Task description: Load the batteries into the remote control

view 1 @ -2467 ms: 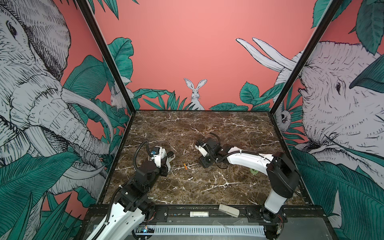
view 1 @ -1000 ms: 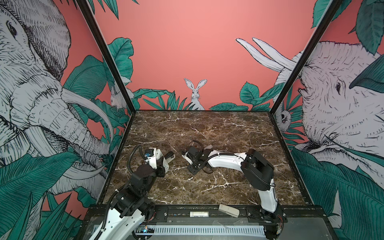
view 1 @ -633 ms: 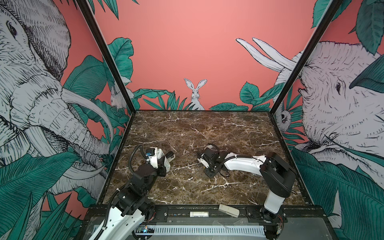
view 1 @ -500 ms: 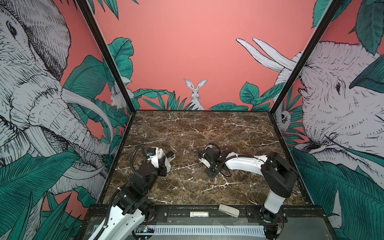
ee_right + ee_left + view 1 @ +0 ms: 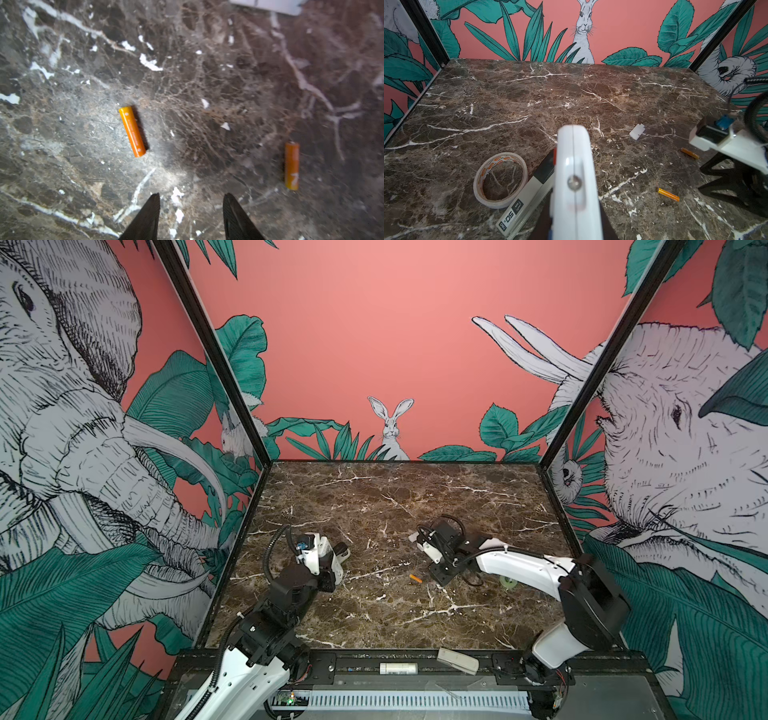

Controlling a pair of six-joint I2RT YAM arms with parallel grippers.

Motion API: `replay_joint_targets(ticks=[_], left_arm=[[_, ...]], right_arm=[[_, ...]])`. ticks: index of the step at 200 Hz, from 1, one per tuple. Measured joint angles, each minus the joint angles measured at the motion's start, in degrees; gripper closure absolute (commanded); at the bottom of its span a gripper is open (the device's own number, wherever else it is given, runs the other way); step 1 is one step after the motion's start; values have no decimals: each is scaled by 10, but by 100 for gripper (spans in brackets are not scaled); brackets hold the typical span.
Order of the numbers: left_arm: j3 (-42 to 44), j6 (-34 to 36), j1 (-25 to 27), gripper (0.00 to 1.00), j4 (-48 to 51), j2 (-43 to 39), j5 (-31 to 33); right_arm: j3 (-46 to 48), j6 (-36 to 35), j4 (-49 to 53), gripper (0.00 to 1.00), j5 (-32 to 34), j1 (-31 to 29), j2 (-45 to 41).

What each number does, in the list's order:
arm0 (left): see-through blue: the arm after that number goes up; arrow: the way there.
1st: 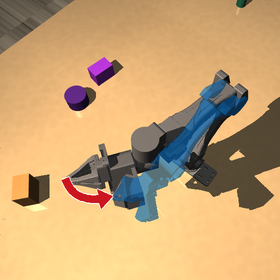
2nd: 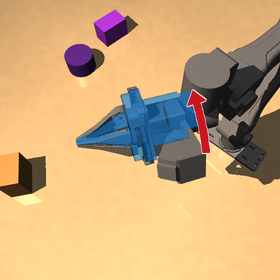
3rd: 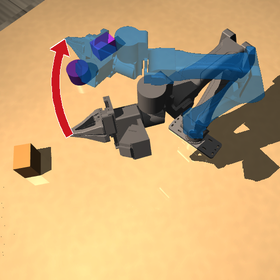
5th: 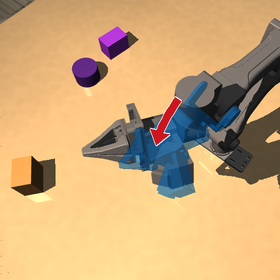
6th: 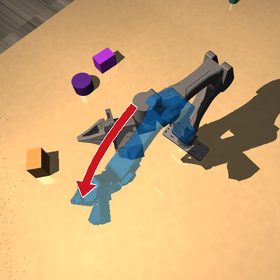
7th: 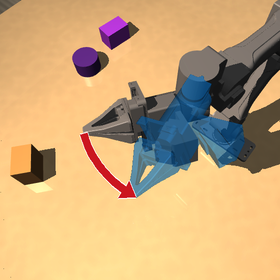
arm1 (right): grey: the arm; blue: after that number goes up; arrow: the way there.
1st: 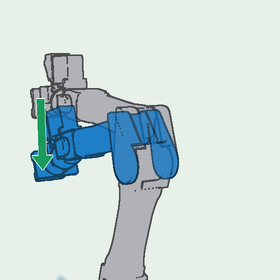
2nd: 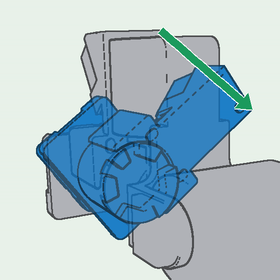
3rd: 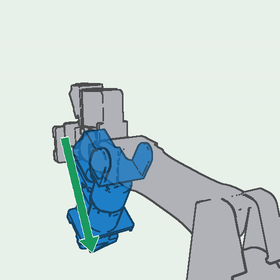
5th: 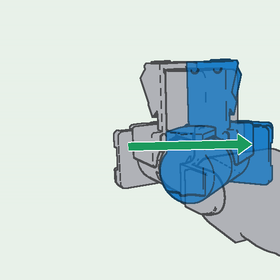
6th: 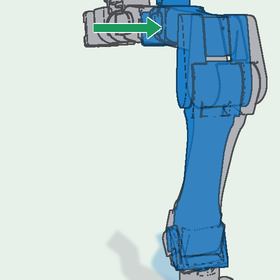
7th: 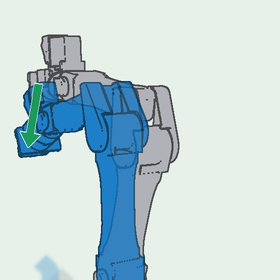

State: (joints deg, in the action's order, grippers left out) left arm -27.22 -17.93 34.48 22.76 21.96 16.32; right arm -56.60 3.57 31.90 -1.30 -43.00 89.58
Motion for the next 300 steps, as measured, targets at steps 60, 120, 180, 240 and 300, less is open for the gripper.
replay_joint_targets(ticks=[60, 120, 180, 240, 300], left_arm=[[1, 3, 0, 100, -10, -2, -38], [1, 10, 0, 100, -13, -8, -73], [1, 10, 0, 100, -44, 5, -153], [1, 10, 0, 100, -71, 21, -220], [1, 3, 0, 100, -90, 40, -239]], right_arm=[[4, -15, 3, 44, -20, 19, -2], [4, 0, -8, 42, -66, 6, 13], [-10, 1, -28, 51, -79, -43, 77], [-28, -2, -45, 60, -67, -54, 110], [-39, -9, -53, 76, -57, -60, 122]])
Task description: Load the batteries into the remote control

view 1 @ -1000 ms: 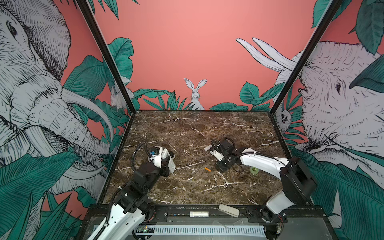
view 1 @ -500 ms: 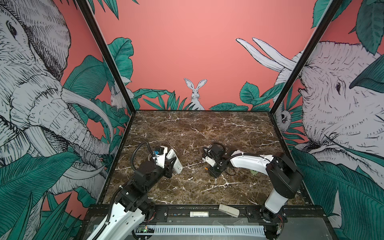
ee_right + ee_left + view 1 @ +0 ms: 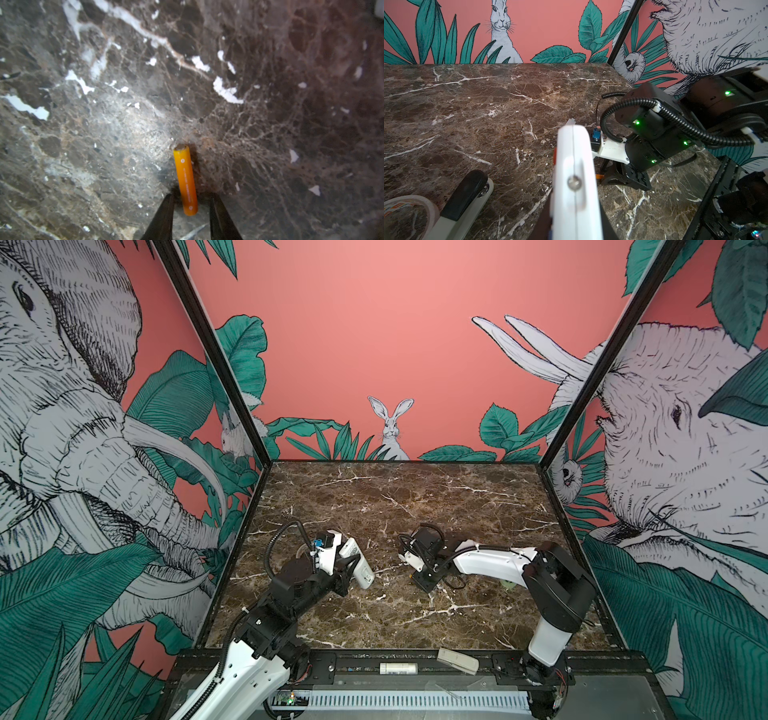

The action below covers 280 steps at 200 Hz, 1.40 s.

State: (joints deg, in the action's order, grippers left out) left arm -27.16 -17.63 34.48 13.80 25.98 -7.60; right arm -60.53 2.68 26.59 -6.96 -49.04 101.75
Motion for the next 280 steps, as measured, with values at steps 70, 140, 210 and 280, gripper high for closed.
replay_joint_targets(ticks=[70, 140, 210, 280], left_arm=[[11, -24, 0, 100, -33, 43, -24], [64, -115, -80, 100, -151, 130, -110], [87, -211, -115, 100, -266, 196, -180], [97, -251, -150, 100, -326, 212, -239]], right_arm=[[-2, -1, -5, 87, 3, 0, 2], [41, 21, -44, 89, -22, -1, -78], [65, 67, -113, 89, -74, -39, -145], [42, 83, -131, 90, -92, -69, -144]])
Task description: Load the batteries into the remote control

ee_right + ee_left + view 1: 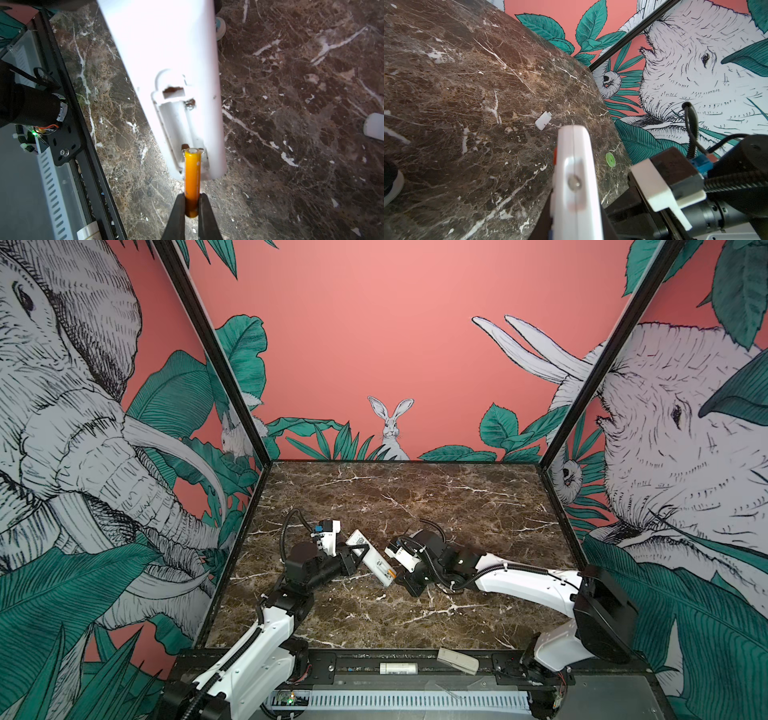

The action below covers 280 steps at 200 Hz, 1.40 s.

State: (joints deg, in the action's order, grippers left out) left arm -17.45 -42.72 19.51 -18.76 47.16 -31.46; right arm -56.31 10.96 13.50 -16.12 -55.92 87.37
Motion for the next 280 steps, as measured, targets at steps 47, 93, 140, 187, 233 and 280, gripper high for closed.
replay_joint_targets(ticks=[47, 93, 140, 187, 233, 280], left_arm=[[6, -10, -10, 100, -25, 8, -44], [6, -14, -20, 100, -34, 10, -74], [6, -35, -35, 100, -51, 24, -99], [3, -61, -47, 100, -69, 49, -116], [0, -73, -56, 100, -69, 64, -122], [-2, -83, -62, 100, -69, 70, -128]], right_arm=[[-28, 9, 17, 90, 2, -3, 13], [-66, 14, 53, 90, 15, -7, 25], [-81, 22, 68, 88, 29, -11, 30], [-101, 24, 84, 88, 55, -20, 41], [-107, 23, 87, 84, 79, -26, 48], [-123, 12, 97, 78, 87, -33, 51]])
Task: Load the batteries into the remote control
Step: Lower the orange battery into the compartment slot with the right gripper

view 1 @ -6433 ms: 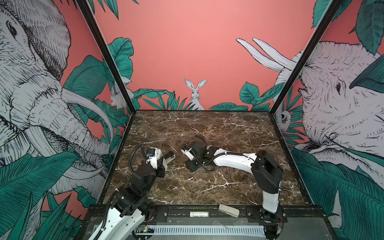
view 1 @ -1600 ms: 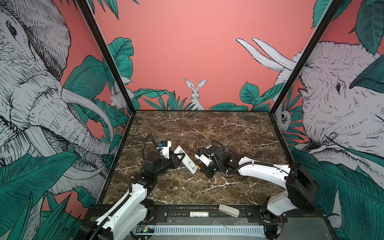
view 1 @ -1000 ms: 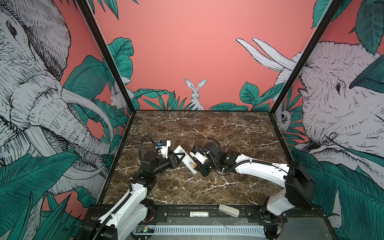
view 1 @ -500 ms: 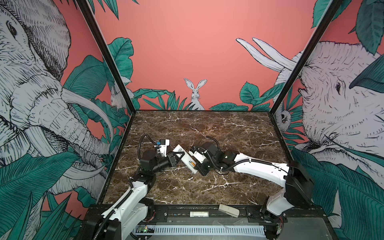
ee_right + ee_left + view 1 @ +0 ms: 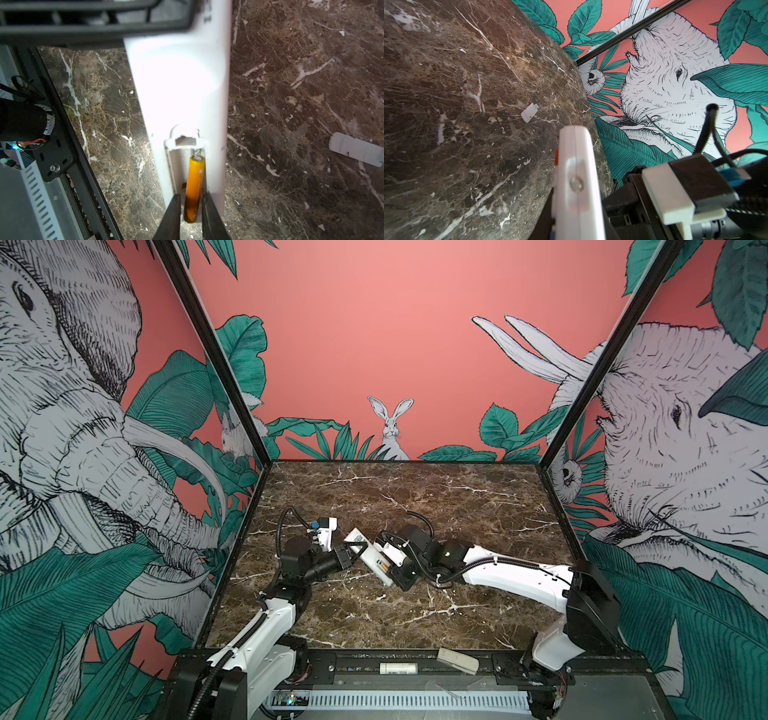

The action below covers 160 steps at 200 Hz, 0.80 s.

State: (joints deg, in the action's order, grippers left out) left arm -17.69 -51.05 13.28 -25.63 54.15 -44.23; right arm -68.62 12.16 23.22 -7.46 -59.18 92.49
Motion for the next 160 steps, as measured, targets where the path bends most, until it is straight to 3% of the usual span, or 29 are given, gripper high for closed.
replay_joint_targets(ticks=[160], left_arm=[[0, -20, -16, 100, 0, 6, -15]], right_arm=[[-19, -20, 13, 90, 33, -12, 16]])
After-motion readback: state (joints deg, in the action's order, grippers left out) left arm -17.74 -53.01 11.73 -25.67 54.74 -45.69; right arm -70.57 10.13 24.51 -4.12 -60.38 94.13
